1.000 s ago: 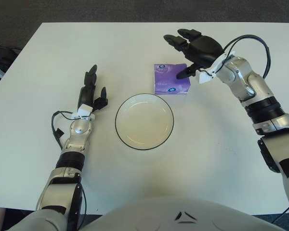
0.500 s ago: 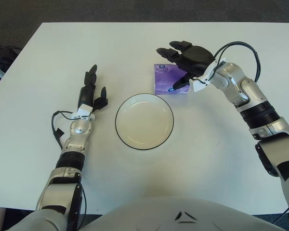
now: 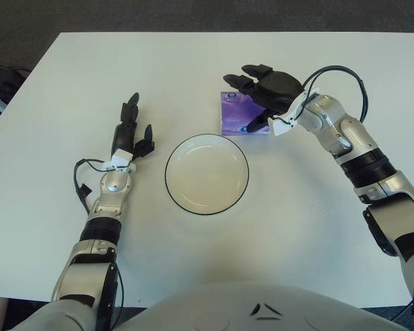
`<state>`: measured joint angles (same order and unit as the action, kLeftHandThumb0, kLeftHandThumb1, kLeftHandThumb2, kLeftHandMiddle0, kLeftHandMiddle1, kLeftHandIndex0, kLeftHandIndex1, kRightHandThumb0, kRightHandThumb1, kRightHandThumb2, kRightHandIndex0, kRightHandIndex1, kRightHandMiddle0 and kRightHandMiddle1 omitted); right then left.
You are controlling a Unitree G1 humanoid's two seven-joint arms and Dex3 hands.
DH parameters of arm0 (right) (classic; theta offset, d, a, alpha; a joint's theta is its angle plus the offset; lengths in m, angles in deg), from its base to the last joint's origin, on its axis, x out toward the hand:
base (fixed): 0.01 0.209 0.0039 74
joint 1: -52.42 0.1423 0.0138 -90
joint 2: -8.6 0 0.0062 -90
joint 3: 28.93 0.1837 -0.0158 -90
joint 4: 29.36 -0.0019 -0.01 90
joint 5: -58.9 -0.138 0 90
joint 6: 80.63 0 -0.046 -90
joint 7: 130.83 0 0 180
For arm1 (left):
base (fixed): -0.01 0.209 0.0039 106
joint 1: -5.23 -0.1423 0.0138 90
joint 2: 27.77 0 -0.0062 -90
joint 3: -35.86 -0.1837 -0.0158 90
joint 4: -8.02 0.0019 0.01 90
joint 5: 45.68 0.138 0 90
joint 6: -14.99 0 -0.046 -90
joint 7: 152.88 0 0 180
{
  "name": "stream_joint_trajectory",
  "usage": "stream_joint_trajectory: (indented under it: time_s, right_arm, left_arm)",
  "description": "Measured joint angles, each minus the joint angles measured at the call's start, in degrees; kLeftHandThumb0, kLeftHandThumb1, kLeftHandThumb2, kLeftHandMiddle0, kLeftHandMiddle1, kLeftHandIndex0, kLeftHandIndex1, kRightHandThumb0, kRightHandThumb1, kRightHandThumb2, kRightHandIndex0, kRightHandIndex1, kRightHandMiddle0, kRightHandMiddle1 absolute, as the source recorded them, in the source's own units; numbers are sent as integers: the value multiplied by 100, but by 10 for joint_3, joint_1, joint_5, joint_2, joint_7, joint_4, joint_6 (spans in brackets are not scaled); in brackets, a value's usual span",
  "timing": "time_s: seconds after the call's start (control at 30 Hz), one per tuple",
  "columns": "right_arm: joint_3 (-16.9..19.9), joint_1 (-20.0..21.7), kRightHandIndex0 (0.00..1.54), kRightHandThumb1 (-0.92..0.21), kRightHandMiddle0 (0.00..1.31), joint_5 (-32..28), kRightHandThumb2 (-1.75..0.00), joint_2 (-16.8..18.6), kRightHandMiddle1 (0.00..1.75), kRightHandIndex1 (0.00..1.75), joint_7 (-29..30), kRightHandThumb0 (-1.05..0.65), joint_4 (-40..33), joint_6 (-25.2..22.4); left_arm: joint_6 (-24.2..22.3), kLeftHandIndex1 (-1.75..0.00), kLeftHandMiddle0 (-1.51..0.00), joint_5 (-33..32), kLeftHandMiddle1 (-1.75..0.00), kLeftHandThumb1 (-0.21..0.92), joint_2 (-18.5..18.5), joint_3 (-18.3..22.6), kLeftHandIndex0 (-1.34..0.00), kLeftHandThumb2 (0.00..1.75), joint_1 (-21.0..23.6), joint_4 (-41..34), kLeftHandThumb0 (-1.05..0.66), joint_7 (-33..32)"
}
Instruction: Put the tissue paper into the plate.
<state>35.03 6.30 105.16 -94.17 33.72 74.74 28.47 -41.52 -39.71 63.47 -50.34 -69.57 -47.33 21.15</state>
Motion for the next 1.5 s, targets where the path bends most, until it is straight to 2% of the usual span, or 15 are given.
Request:
stream_joint_trajectory:
  time_s: [0.5,1.0,1.5]
  right_arm:
    - [-25,-7,0,-92,0,5,-19,15,0,0,16,-105,54,14]
    - [-27,-4,0,-92,0,5,-22,25,0,0,31,-105,88,18]
    - [-32,15,0,-92,0,16,-26,38,0,0,77,-105,150,24]
  left_arm:
    - [0,-34,-18,0,0,92,0,0,0,86,0,0,-70,1]
    - [0,-34,-18,0,0,92,-1,0,0,85,0,0,-70,1]
    - [2,-36,-19,-1,-1,92,-1,0,0,86,0,2,-70,1]
